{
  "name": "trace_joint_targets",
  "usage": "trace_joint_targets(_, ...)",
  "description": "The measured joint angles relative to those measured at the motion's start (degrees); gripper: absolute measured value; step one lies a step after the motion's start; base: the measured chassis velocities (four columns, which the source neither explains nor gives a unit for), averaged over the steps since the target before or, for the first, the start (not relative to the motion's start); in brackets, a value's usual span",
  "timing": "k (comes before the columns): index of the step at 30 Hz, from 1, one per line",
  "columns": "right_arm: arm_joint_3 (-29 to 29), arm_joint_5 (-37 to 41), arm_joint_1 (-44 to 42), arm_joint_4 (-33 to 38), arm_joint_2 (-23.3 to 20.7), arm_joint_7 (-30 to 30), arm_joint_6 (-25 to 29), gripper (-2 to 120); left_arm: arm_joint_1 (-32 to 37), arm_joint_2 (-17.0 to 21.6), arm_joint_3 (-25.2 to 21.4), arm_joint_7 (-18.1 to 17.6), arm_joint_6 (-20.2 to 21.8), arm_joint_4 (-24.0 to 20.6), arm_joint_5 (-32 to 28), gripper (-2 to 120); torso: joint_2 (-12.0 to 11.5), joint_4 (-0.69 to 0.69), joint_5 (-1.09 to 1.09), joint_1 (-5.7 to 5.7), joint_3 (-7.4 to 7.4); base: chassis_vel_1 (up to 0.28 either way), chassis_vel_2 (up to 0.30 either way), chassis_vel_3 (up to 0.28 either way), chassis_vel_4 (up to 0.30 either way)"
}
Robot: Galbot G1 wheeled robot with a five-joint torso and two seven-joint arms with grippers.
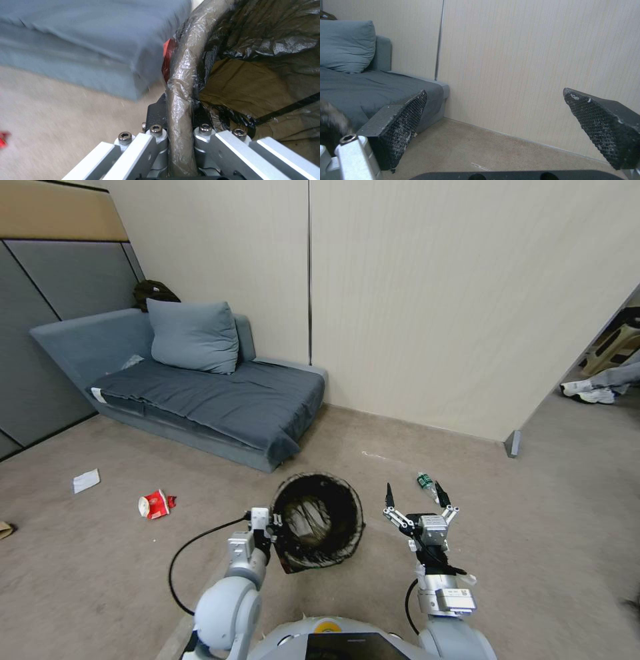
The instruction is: Pick up the trash bin, then pick up the garbage from the floor and place it into the trash bin.
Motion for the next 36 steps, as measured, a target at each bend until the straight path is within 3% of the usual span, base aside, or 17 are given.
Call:
trace_joint_targets(12,0.5,1.2,-0.3,0.1,0.0,1.6,-0.2,100,-0.1,0.2,-0.4,-1.0,-2.1,-0.2,0.5,2,0.0,0.00,0.00,0.00,0.00,0.000,0.000,0.000,0.000)
trace_joint_targets(36,1.0,2.4,0.1,-0.1,0.0,3.0,-1.2,100,-0.1,-0.1,0.0,-0.6,-2.4,0.7,0.9,2,0.0,0.00,0.00,0.00,0.00,0.000,0.000,0.000,0.000)
